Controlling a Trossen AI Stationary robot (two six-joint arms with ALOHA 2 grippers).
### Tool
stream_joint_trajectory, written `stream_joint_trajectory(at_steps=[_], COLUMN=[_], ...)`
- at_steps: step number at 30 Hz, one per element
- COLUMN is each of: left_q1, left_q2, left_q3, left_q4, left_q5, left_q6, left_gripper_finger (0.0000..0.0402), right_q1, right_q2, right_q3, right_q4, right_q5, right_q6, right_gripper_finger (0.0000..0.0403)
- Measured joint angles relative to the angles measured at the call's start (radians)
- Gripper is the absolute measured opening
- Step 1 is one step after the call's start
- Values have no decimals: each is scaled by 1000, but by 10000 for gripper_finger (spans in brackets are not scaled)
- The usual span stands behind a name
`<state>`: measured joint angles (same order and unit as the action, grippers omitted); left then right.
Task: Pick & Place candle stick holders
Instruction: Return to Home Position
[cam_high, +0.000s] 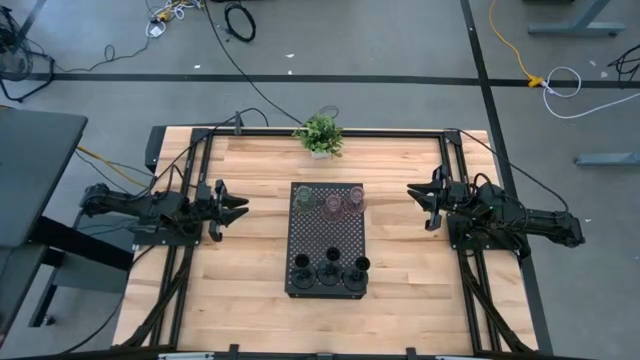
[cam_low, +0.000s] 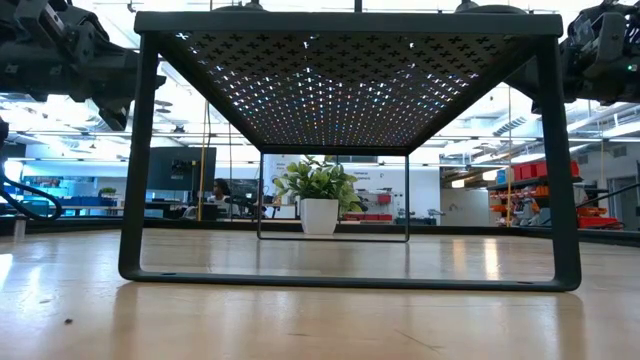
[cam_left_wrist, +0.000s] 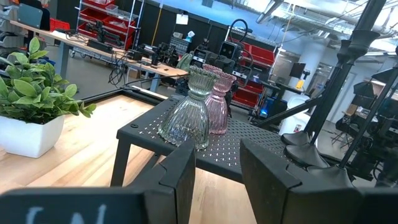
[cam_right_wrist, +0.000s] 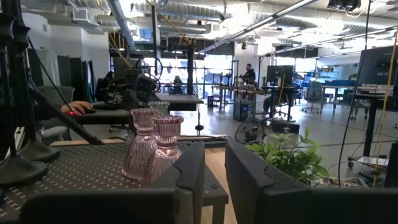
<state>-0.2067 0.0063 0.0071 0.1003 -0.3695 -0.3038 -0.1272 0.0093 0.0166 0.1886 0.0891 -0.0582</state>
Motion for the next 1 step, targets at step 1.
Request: stream_joint_trajectory(at_steps=[1], left_q1=[0], left_q2=[0], left_q3=[0], left_q4=[0], left_q5=[0], left_q6=[0], left_gripper_finger=[128], right_q1=[0], right_q2=[0], right_q3=[0], right_q4=[0], right_q5=[0], right_q6=[0], right_gripper_finger=[63])
